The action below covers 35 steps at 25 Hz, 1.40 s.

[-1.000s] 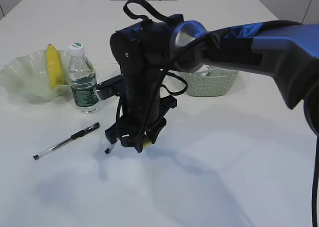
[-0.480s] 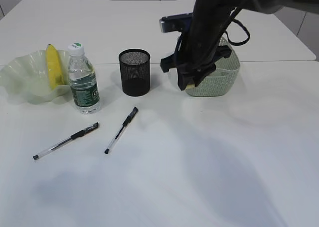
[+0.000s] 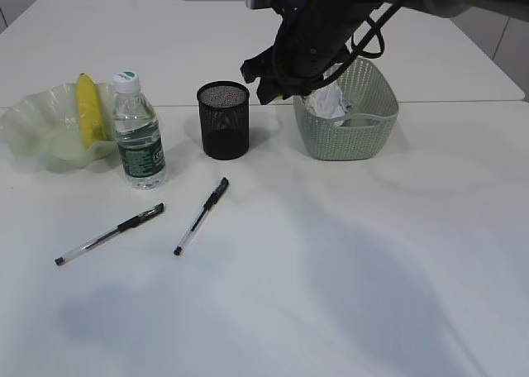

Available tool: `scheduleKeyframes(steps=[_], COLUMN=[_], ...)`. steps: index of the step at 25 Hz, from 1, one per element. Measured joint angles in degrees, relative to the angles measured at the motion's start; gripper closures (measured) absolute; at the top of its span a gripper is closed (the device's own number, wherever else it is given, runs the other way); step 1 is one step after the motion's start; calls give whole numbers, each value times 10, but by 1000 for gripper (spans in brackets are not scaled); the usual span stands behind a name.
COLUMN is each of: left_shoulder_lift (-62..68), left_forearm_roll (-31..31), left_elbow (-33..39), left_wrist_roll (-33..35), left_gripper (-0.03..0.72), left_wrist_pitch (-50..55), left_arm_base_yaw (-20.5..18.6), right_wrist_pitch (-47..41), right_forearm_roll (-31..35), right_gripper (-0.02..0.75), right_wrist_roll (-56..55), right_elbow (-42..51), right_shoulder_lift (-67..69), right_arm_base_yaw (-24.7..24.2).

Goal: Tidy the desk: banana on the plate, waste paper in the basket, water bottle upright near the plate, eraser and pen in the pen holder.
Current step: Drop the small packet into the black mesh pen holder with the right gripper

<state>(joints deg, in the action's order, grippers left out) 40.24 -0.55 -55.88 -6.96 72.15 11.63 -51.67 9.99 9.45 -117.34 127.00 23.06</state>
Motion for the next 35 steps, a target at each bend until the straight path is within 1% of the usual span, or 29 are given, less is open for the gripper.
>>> scheduleKeyframes(steps=[7, 14, 17, 26, 28, 30, 33, 35], left_shoulder_lift=[0, 0, 0, 0, 0, 0, 0, 0], left_forearm_roll=[0, -2, -2, -2, -2, -2, -2, -2], left_elbow=[0, 0, 0, 0, 0, 0, 0, 0], left_wrist_roll=[0, 0, 0, 0, 0, 0, 0, 0], left_gripper=[225, 225, 225, 227, 227, 227, 227, 227], left_wrist_pitch=[0, 0, 0, 0, 0, 0, 0, -1], left_arm_base_yaw=[0, 0, 0, 0, 0, 0, 0, 0], right_wrist_pitch=[77, 140, 166, 214, 228, 238, 245, 249], right_forearm_roll=[6, 44, 57, 92, 121, 166, 257, 305], right_gripper=[517, 517, 517, 517, 517, 517, 517, 517], right_wrist_roll=[38, 112, 126, 170, 190, 224, 306, 355], right_elbow=[0, 0, 0, 0, 0, 0, 0, 0], right_shoulder_lift=[27, 52, 53, 54, 54, 54, 54, 56], right_arm_base_yaw=[0, 0, 0, 0, -2, -3, -3, -3])
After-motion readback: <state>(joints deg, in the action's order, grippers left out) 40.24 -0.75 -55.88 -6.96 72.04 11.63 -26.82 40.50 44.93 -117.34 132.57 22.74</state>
